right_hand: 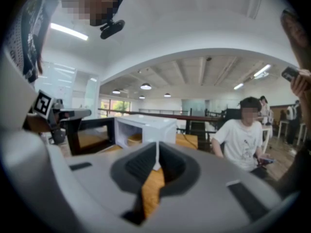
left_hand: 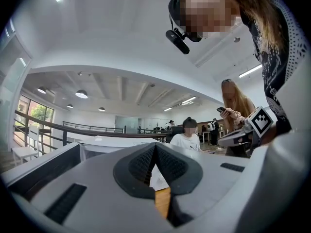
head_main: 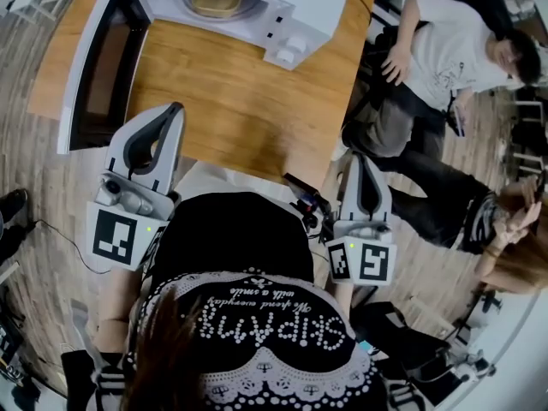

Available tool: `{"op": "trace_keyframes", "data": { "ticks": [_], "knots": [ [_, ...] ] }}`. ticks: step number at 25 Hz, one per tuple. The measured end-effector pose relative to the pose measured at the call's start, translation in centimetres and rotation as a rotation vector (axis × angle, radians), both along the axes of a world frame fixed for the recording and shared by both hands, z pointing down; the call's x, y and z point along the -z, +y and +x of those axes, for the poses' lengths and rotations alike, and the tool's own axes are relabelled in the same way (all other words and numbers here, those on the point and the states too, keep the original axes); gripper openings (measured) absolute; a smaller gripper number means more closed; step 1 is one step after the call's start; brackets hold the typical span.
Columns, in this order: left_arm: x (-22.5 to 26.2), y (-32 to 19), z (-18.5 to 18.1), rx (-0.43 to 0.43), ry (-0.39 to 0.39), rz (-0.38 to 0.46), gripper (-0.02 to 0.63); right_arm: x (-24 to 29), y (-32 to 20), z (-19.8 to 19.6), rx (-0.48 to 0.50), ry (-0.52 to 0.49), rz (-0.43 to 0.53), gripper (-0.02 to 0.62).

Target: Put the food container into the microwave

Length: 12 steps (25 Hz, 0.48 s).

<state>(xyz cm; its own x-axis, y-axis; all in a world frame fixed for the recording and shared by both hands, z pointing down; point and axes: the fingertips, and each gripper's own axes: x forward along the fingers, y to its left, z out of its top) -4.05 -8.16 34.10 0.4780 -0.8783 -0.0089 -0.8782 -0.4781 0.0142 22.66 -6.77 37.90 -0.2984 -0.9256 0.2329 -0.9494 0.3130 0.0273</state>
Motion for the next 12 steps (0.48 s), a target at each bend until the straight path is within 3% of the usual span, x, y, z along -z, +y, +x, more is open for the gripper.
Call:
{"op": "trace_keyframes", "data": {
  "ticks": [12],
  "knots": [
    [0.25,0.18,0.51,-0.003,-0.013,0.015,0.028,0.13,0.18,0.64,-0.011,-0.006,0.015,0.038]
  ]
}}
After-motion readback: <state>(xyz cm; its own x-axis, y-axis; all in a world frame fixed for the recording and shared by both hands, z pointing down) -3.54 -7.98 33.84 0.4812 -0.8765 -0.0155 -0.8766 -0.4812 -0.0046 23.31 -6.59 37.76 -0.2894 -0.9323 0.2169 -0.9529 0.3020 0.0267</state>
